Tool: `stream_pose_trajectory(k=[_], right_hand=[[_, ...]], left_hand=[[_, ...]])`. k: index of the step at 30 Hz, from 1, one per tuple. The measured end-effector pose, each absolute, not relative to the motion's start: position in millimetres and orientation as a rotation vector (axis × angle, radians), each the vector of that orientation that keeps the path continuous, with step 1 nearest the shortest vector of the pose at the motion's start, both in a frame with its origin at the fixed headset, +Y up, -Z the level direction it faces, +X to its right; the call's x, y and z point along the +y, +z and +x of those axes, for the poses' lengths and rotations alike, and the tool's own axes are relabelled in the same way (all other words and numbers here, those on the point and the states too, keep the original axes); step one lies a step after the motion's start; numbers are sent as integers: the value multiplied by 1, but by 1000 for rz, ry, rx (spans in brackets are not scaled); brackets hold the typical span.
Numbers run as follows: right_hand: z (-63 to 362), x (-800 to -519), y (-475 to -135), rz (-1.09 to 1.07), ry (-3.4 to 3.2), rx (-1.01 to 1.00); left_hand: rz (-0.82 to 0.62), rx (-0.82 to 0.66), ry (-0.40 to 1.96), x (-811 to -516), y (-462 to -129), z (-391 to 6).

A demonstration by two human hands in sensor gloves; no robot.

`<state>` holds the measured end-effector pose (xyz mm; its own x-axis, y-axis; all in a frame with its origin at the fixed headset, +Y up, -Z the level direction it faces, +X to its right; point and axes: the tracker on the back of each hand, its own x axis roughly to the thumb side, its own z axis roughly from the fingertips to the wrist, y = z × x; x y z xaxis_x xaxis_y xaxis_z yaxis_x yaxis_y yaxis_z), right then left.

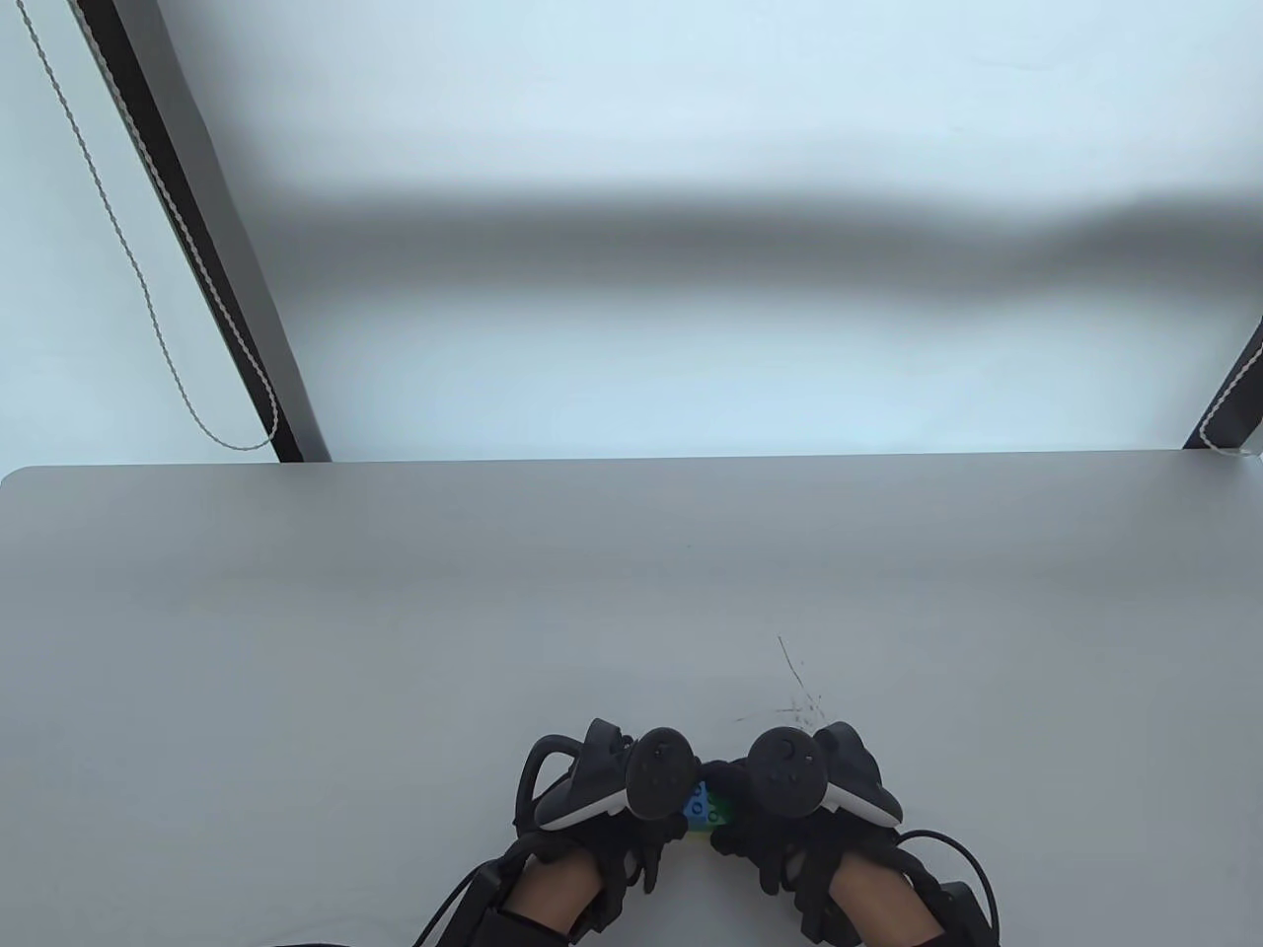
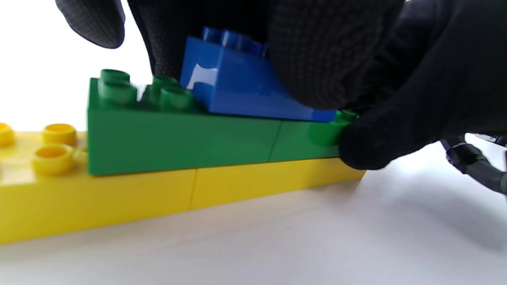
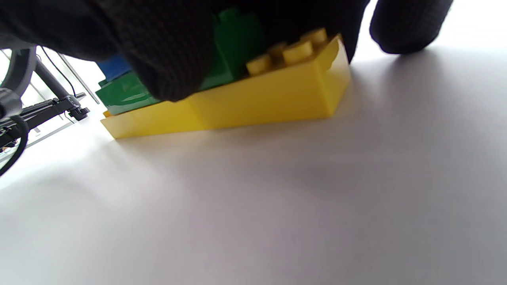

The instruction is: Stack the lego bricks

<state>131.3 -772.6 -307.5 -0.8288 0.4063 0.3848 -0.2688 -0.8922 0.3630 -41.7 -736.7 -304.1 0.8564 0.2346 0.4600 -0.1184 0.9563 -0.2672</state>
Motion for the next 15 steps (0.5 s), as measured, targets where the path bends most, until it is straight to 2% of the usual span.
stream_pose_trajectory(k=[9, 15], right_hand=[[131, -773, -307, 664, 2682, 392], [129, -772, -306, 679, 2710, 379]], left_hand=[[-293, -486, 281, -742, -309, -49], [-242, -510, 247, -743, -304, -49]])
